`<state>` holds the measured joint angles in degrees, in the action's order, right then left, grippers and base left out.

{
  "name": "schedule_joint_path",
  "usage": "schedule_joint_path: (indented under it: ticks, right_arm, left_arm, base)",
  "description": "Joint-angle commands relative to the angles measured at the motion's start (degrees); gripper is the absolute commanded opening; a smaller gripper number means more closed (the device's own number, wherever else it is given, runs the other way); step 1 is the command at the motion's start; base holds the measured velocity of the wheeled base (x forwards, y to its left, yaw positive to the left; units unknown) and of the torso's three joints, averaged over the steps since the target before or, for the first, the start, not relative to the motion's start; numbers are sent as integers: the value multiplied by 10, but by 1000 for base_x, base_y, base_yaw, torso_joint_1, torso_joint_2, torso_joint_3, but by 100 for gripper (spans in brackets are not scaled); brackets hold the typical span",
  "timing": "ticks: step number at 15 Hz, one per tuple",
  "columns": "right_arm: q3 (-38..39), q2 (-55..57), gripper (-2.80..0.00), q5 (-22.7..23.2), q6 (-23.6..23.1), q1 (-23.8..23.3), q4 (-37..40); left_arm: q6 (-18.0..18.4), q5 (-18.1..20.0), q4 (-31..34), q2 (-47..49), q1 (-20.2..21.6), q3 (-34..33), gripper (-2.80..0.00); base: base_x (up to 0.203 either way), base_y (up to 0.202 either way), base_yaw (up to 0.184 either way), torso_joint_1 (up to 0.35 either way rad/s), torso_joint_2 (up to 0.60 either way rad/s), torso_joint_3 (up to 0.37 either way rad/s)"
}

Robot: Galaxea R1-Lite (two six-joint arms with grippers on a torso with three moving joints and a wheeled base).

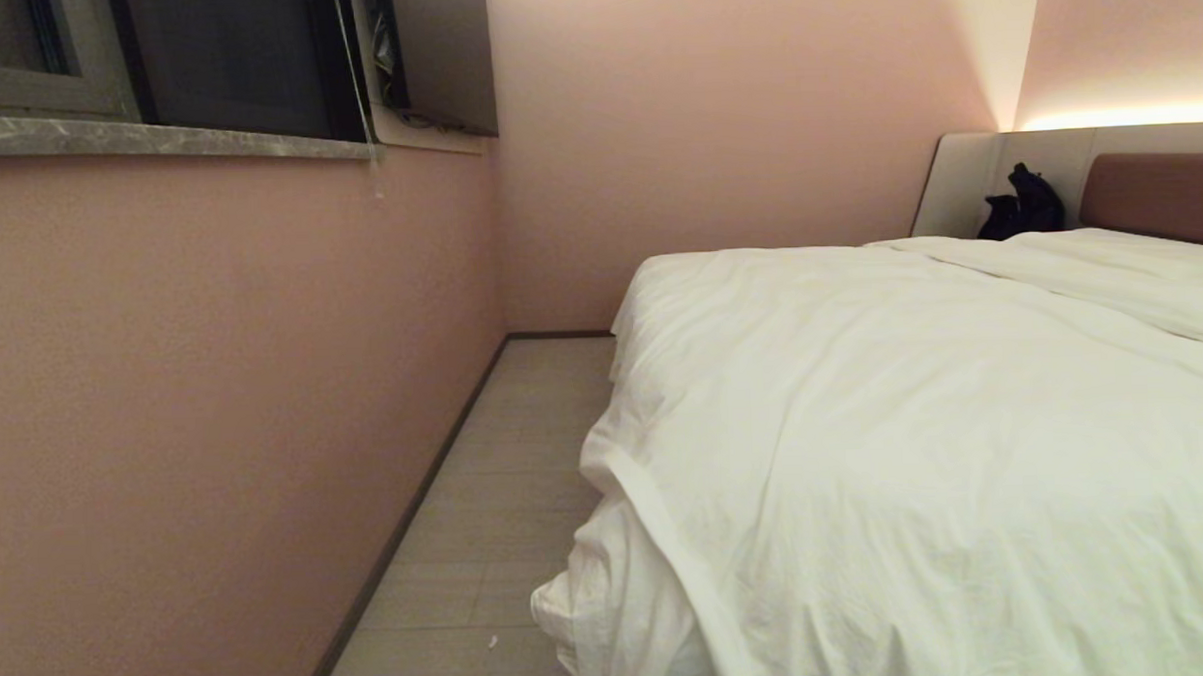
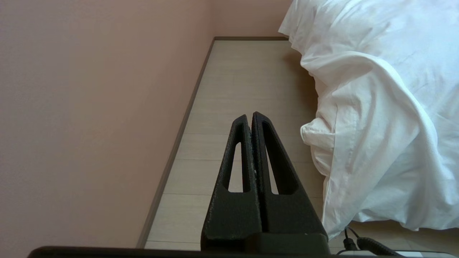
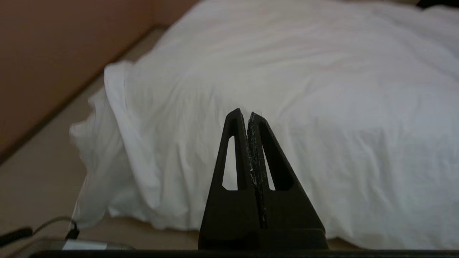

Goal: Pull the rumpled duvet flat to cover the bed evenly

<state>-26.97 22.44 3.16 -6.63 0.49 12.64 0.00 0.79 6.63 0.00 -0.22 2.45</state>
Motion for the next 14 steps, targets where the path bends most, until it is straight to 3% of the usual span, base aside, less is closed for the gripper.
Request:
schedule_joint_path:
  ticks: [1, 7, 11, 14]
  right_arm:
    - [-48, 238, -280, 12, -22, 7, -70]
    - [-228, 701, -280, 1, -26, 94, -166]
    - [-361, 904, -280, -91, -20, 207, -192]
    - [-399, 978, -280, -166, -18, 281, -202]
  left_arm:
    - [0, 0, 0, 0, 0, 0, -280]
    - [0, 0, 0, 0, 0, 0, -280]
    - [0, 0, 0, 0, 0, 0, -280]
    - [0, 0, 0, 0, 0, -1, -280]
  base:
    - [0, 0, 0, 0, 0, 0]
    - [0, 0, 0, 0, 0, 0]
    - [0, 0, 0, 0, 0, 0]
    - [0, 0, 0, 0, 0, 0]
